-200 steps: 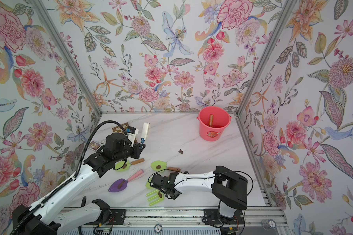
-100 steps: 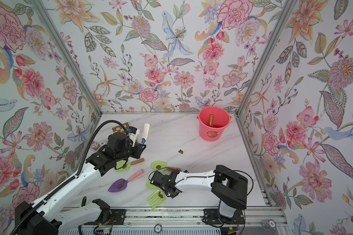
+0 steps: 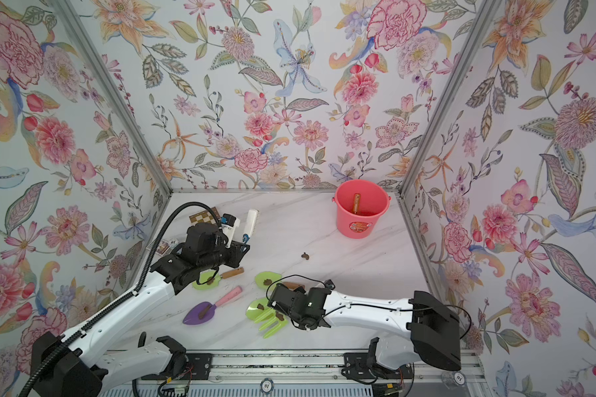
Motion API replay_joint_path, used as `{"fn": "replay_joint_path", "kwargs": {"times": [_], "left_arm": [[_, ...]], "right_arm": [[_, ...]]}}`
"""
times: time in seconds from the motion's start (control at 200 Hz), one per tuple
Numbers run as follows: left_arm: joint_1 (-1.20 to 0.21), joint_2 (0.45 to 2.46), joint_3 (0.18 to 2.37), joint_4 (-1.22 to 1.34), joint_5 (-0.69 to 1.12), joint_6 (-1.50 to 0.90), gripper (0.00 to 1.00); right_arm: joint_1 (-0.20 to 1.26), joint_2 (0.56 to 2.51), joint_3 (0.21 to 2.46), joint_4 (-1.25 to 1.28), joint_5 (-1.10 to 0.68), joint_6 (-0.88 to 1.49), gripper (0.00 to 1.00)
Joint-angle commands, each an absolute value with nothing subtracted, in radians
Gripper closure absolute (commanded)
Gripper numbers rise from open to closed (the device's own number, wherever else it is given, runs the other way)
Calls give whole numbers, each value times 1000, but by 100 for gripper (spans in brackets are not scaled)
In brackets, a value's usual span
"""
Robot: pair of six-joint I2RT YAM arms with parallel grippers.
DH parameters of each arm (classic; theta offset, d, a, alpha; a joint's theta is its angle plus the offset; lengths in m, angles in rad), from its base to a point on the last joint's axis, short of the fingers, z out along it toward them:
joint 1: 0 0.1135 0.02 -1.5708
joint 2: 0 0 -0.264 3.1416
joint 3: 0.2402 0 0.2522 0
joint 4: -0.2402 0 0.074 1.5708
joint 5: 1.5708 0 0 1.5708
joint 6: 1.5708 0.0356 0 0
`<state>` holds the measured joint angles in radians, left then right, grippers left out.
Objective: Brush the soil off the hand trowel and place it into the bucket
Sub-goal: Pick up the hand trowel from the center of the board, then brush off the soil from the hand trowel.
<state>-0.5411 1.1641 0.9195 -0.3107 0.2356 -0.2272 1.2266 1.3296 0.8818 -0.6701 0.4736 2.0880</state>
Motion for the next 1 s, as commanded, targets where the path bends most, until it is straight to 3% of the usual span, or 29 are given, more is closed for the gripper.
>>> {"fn": "replay_joint_path", "kwargs": {"times": [0.0,0.26,0.505,0.691,0.996], "left_arm": [[-552,1193,986,-294,272,-182,100],[-611,1272,1084,-361,220,-96,100],[-750,1325,1134,-464,-19,40,100],[-848,1394,1152,-495,-220,86,100],[-934,1461,1259,-444,-419,249,100]], "right_arm": [[1167,1252,927,-841,565,2576,98],[768,1152,993,-824,475,1901,97],[353,1293,1166,-634,192,1222,98],[293,1509,1424,-597,68,855,97],[264,1759,1719,-595,-144,502,98]]}}
